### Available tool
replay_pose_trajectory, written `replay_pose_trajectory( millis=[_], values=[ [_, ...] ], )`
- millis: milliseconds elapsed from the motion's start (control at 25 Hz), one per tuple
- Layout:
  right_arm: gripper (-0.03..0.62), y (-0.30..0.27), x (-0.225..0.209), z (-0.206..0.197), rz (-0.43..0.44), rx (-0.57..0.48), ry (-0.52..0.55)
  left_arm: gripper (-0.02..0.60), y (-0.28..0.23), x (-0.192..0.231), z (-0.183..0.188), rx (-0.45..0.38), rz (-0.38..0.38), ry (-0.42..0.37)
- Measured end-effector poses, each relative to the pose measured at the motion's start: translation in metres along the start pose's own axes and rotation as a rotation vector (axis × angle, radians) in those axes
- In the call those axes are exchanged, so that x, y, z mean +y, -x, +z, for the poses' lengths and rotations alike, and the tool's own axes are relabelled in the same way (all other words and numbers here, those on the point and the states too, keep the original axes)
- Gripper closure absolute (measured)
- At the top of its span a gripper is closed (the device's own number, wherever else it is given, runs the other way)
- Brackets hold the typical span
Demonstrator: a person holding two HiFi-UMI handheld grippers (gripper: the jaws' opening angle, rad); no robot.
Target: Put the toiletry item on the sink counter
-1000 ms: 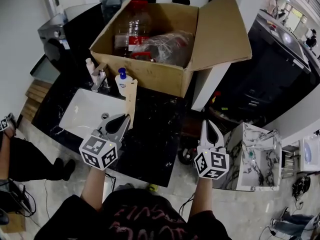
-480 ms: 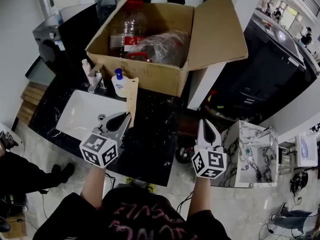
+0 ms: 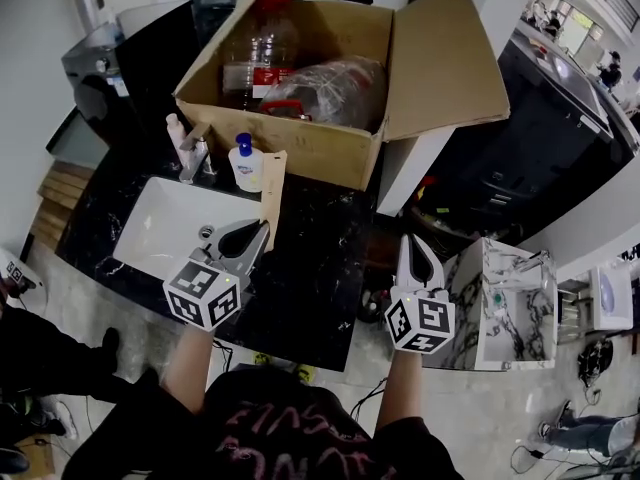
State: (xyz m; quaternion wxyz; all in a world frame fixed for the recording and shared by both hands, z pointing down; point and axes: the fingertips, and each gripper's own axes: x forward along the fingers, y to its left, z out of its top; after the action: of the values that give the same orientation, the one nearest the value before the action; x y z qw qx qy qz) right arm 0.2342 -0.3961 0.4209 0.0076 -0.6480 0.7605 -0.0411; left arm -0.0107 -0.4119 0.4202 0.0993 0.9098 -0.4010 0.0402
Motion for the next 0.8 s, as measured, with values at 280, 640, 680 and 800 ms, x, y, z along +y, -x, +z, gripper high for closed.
replay_pose_trajectory(
  millis=[280, 640, 680, 800],
  values=[
    [0.582, -0.006, 0.011, -0.004, 0.003, 0.008, 0.003, 0.572, -0.003, 0.0, -0.012, 0.029, -0.031, 0.015],
    [0.582, -0.006, 0.018, -0.004, 0.01, 0.014, 0.008, 0.572, -0.013, 0.0, -0.036, 0.082, -0.043, 0.045],
    [0.582, -0.006, 0.018, -0.004, 0.01, 0.015, 0.009, 0.572, -0.014, 0.0, -0.038, 0.088, -0.044, 0.048],
    [0.582, -0.006, 0.018, -0.005, 0.009, 0.017, 0.009, 0.572, -0.019, 0.0, -0.045, 0.106, -0.048, 0.055]
  ],
)
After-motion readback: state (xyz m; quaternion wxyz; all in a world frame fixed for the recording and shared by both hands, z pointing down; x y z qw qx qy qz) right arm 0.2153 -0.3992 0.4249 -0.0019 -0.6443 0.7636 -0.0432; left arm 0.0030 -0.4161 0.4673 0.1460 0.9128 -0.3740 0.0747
